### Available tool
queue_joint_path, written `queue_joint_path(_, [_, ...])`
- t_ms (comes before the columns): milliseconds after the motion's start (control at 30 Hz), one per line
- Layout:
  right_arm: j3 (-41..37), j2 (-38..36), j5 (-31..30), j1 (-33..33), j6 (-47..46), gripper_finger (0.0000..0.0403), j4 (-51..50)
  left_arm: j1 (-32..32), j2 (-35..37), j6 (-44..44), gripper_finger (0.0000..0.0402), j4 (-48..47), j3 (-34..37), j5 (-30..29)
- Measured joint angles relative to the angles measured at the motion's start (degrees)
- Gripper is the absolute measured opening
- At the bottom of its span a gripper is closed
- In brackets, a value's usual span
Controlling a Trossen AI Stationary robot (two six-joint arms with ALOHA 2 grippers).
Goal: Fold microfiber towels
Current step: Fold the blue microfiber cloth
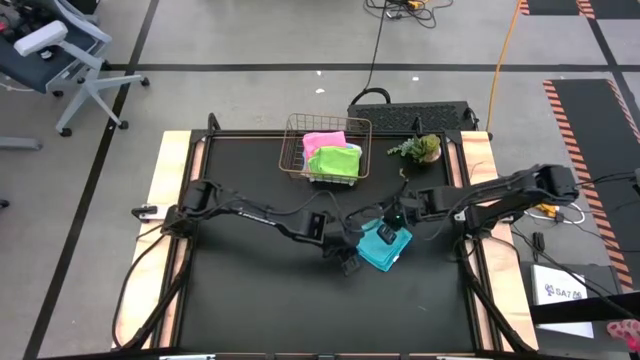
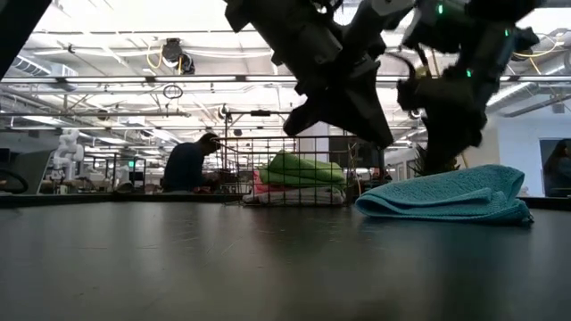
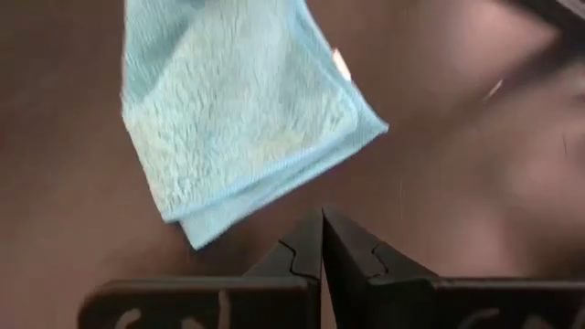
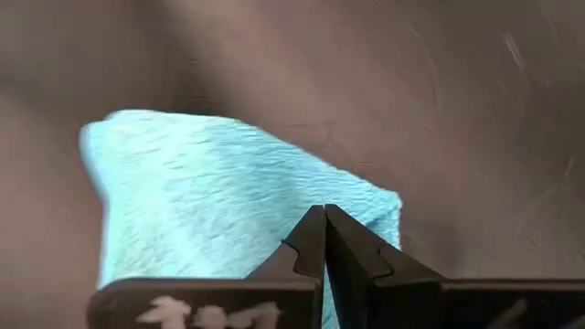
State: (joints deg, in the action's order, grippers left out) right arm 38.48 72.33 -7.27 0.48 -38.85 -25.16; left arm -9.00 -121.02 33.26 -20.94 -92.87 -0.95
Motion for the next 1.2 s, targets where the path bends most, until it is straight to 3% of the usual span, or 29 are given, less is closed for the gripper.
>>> queue_joint_path(300, [-5.69,-0.02,3.02,-1.02,-3.68,0.0,10.19,-0.3,-0.71,-0.27,0.0003,3.26,-0.07,-9.62])
queue_joint_path(667, [-6.03,0.0,3.02,-0.99,-3.97,0.0,10.0,-0.08,-4.87,0.06,0.001,10.63,0.01,-3.75])
queue_joint_path(1033, [-9.04,0.01,2.91,-0.29,-8.68,0.0,10.42,-0.01,-8.0,0.05,0.0017,12.64,-0.08,-8.01])
queue_joint_path(1200, [-10.8,-0.08,2.73,0.36,-9.84,0.0,11.26,-0.01,-8.97,-0.09,0.0003,12.79,-0.09,-8.16])
